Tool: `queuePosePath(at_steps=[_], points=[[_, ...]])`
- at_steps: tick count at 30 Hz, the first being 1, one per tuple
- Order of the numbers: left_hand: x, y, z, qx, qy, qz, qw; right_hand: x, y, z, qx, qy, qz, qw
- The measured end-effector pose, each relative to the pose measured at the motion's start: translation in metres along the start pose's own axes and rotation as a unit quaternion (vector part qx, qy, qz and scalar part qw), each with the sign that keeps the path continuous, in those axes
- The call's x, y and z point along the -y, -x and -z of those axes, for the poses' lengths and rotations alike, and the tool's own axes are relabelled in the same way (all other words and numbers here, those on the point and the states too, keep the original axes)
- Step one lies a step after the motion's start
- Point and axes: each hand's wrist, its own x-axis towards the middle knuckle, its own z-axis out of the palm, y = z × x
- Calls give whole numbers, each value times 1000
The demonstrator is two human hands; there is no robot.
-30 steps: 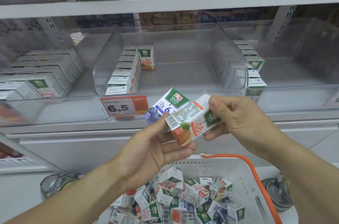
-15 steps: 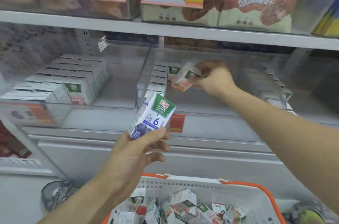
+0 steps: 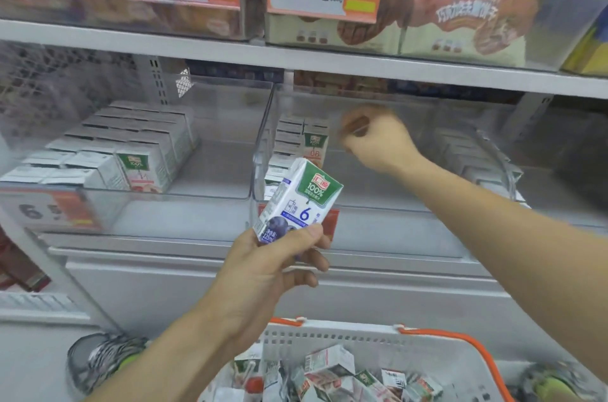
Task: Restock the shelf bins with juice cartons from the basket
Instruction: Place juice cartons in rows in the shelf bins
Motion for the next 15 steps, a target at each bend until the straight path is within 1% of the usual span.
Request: queuePosePath(at_steps=[1, 2, 3, 4, 5, 6, 7, 9, 11, 12, 13, 15], points=[[0, -1, -4, 8, -3, -3, 1000, 6, 24, 15, 11, -73, 22, 997], [0, -2, -8, 15, -4, -6, 1000, 10, 50, 31, 49, -148, 35, 987], [2, -3, -13, 22, -9, -11, 1000, 13, 76, 44, 108, -211, 39, 971], [4, -4, -19, 33, -14, -14, 999, 13, 98, 55, 164, -246, 31, 955], [7, -6, -25, 47, -26, -19, 998, 10, 117, 62, 203, -258, 26, 944], [12, -8, -33, 64, -40, -22, 997, 4, 133, 67, 217, -264, 27, 939], [16, -8, -42, 80, -58, -27, 995, -4, 143, 70, 204, -275, 29, 939], [22, -8, -62, 93, -114, -47, 988, -22, 156, 78, 153, -305, 35, 939], [27, -9, -84, 87, -211, -93, 969, -40, 166, 98, 119, -327, 53, 936], [29, -12, -94, 74, -279, -130, 949, -49, 171, 112, 102, -331, 66, 936], [33, -17, -103, 53, -352, -171, 919, -58, 176, 127, 77, -327, 77, 939], [39, -29, -122, 22, -471, -248, 847, -81, 181, 160, 4, -293, 89, 952]])
